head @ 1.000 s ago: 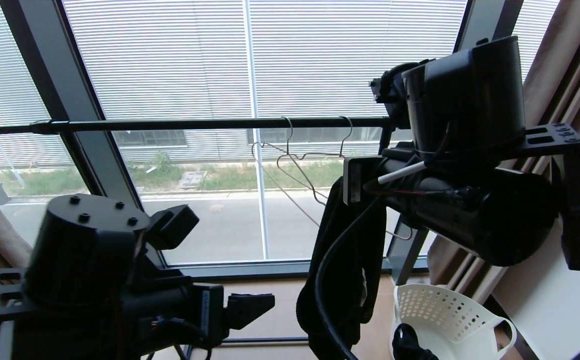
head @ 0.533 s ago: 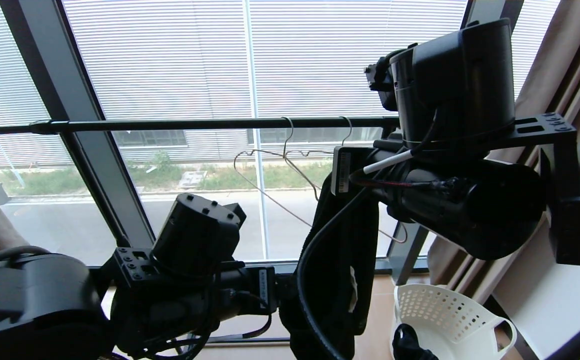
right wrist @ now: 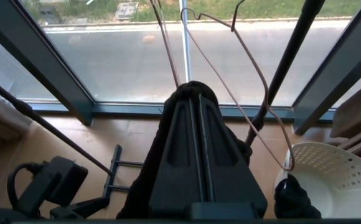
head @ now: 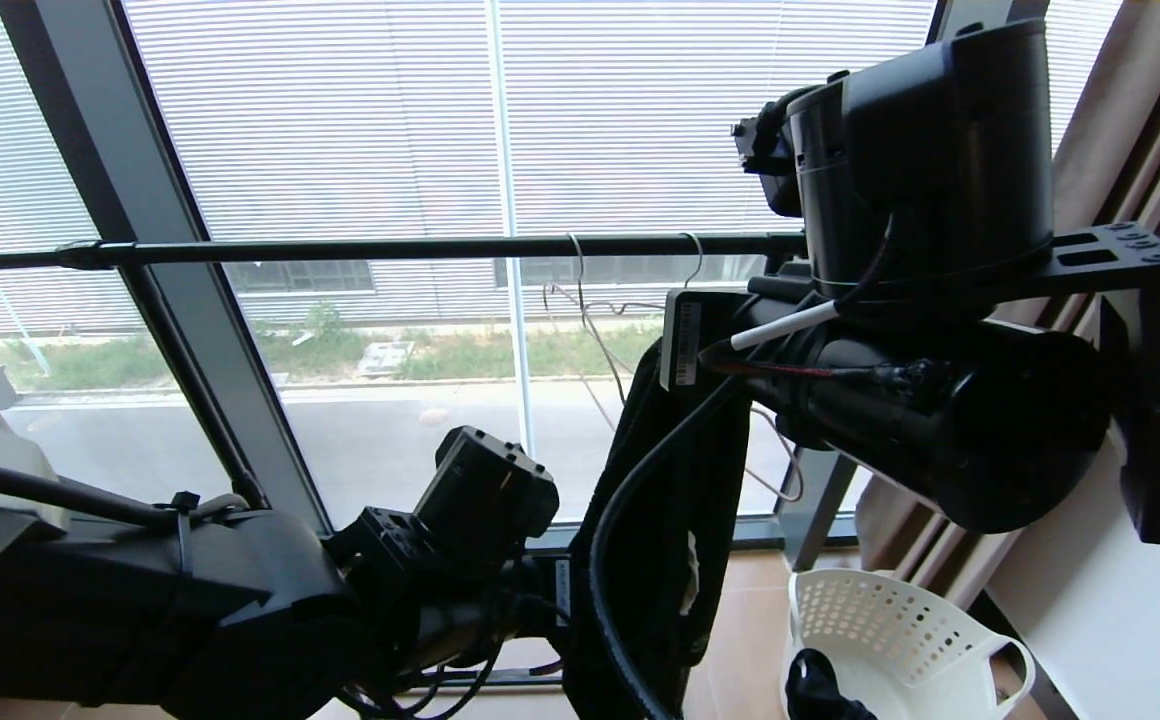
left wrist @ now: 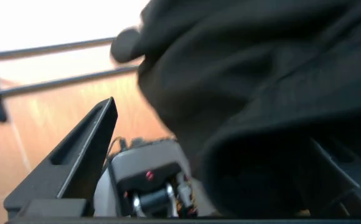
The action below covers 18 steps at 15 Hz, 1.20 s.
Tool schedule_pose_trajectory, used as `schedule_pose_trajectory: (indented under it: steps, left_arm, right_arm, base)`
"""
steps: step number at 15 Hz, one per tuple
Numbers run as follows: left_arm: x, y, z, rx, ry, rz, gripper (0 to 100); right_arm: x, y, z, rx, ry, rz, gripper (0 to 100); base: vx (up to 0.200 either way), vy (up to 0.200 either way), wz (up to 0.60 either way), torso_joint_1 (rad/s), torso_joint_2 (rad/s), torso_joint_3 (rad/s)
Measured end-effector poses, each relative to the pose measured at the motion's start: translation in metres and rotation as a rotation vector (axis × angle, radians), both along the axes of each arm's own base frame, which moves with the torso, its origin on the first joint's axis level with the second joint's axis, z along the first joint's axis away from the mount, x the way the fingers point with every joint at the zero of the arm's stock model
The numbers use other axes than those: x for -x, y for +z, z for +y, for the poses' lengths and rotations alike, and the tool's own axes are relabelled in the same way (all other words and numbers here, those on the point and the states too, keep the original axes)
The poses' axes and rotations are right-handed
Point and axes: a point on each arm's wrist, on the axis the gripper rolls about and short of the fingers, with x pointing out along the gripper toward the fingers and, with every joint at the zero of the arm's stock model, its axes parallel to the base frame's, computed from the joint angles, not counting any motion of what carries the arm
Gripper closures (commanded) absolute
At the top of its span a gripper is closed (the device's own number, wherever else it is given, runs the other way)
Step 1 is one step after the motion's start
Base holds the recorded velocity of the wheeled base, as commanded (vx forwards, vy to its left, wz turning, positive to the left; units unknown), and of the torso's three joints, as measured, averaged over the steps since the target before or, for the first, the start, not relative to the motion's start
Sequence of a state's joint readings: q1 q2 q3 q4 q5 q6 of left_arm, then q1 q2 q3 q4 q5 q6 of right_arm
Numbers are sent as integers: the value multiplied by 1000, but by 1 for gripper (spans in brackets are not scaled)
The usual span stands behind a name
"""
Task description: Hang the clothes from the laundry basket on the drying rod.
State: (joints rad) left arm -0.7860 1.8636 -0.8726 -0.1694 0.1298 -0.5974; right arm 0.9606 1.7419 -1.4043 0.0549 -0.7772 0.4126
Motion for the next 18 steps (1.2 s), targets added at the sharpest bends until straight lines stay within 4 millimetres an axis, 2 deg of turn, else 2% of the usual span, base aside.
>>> schedule_pose_trajectory:
  steps: [2, 3, 6, 8, 11, 15, 18]
  left_arm:
    - [6, -9, 2, -37, 6, 17, 0]
    - [9, -14, 6, -59, 18, 25, 100]
    - [25, -17, 20, -77, 44, 48, 100]
    - [37, -8, 32, -64, 51, 27, 100]
    - [50, 15, 50, -33, 88, -55, 100]
    - [53, 45, 67, -8, 74, -172, 100]
    - [45, 67, 73, -5, 65, -267, 100]
  right_arm:
    - [0, 2, -2, -2, -13, -6, 100]
    - [0, 3, -5, -9, -21, -9, 100]
    - [-5, 8, -21, -20, -61, -16, 100]
    - [-11, 6, -37, -13, -107, -11, 100]
    - [-14, -8, -58, 36, -161, 21, 100]
    - [-13, -33, -77, 70, -141, 45, 100]
    - [-11, -46, -90, 171, -81, 65, 100]
  base:
    - [0, 0, 0, 0, 0, 0]
    - [0, 0, 0, 0, 0, 0]
    - [0, 0, 0, 0, 0, 0]
    - [0, 0, 0, 0, 0, 0]
    - [0, 0, 0, 0, 0, 0]
    - [0, 0, 0, 0, 0, 0]
    - [0, 0, 0, 0, 0, 0]
